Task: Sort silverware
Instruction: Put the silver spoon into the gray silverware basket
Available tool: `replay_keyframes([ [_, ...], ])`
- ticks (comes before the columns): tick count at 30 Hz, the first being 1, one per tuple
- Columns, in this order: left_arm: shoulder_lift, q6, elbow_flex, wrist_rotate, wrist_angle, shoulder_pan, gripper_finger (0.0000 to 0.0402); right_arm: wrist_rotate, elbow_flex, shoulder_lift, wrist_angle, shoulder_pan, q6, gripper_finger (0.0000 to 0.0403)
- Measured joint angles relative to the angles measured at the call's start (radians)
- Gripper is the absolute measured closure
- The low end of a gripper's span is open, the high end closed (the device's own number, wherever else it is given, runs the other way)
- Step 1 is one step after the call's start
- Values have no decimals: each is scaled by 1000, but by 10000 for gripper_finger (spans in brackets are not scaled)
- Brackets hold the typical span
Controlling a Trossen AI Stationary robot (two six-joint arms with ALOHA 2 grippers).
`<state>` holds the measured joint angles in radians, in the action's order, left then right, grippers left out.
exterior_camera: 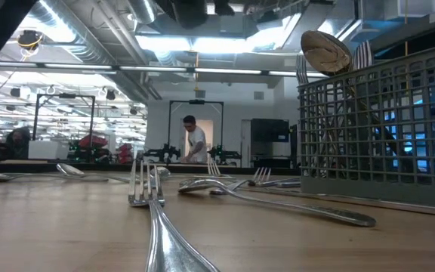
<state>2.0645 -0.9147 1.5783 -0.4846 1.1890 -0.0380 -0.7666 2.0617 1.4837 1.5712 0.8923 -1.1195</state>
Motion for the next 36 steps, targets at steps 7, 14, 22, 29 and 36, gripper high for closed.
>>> replay_keyframes([
  [7, -28, -101, 0, -200, 22, -85, 400, 78, 0, 7, -1, -23, 1, 401],
  [14, -49, -23, 0, -204, 23, -121, 400, 179, -1, 18, -54, -63, 0, 331],
  [22, -49, 29, 0, -183, 27, -122, 400, 184, -2, 43, -65, -110, 0, 228],
  [29, -49, 27, 0, -156, 30, -114, 400, 190, -2, 73, -65, -121, 54, 210],
  [36, -49, 31, 0, -155, 61, -81, 400, 168, -3, 100, -62, -123, 85, 210],
])
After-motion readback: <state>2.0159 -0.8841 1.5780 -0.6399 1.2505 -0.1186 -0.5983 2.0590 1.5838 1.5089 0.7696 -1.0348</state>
